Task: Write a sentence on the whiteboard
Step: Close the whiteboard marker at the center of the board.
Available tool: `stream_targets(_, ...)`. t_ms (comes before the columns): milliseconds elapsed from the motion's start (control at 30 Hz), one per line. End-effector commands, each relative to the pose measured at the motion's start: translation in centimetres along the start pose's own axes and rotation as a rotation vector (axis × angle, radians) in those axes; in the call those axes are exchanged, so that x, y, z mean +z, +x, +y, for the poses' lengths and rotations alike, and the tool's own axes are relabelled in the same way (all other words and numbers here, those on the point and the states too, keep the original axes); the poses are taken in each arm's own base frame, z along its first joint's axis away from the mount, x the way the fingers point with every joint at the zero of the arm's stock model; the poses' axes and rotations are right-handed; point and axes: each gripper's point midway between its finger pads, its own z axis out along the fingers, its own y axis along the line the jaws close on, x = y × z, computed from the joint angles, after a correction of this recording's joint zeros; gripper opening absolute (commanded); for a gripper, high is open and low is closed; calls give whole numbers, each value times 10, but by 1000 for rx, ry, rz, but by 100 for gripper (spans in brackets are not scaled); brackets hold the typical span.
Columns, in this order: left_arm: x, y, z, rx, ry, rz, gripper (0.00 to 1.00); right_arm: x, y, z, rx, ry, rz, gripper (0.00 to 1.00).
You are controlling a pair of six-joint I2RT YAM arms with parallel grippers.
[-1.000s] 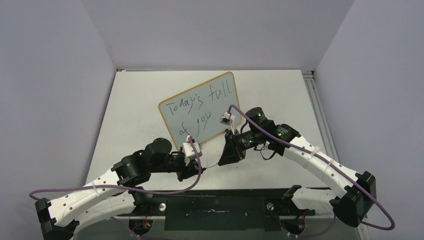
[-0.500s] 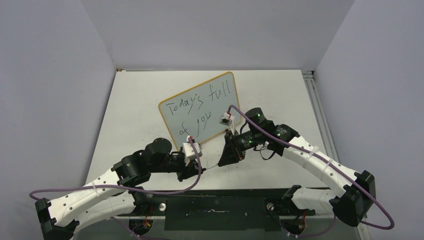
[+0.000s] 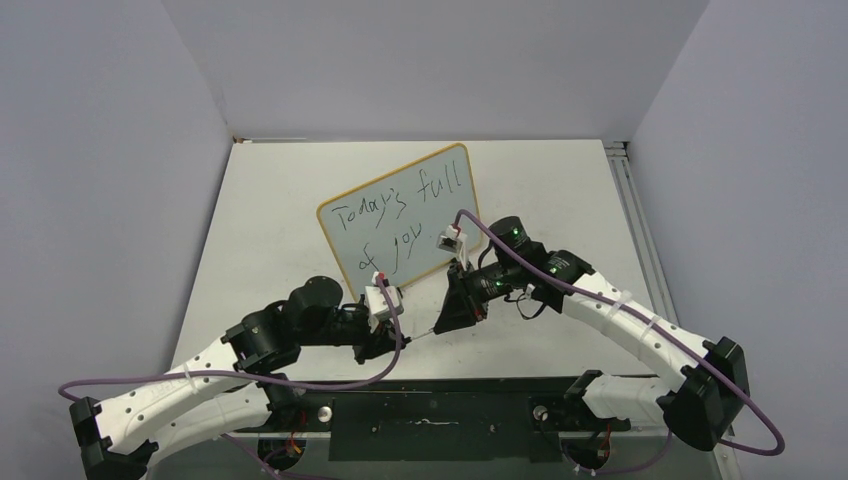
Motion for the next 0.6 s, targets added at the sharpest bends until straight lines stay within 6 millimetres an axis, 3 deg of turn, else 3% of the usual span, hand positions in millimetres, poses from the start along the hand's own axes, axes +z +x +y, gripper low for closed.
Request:
stream_targets(0,-1,-20,-7,39,37,-77,0,4,-10,7,-41,-65,-31,5)
stream_targets(233,-2,-22,-8,46,42,-89,0,10,-9,8,-24,-97,-33,5)
stream_targets(567,-9,-41,-13,58,49,-170,0,25,-7,16,-18,-150,-38,5)
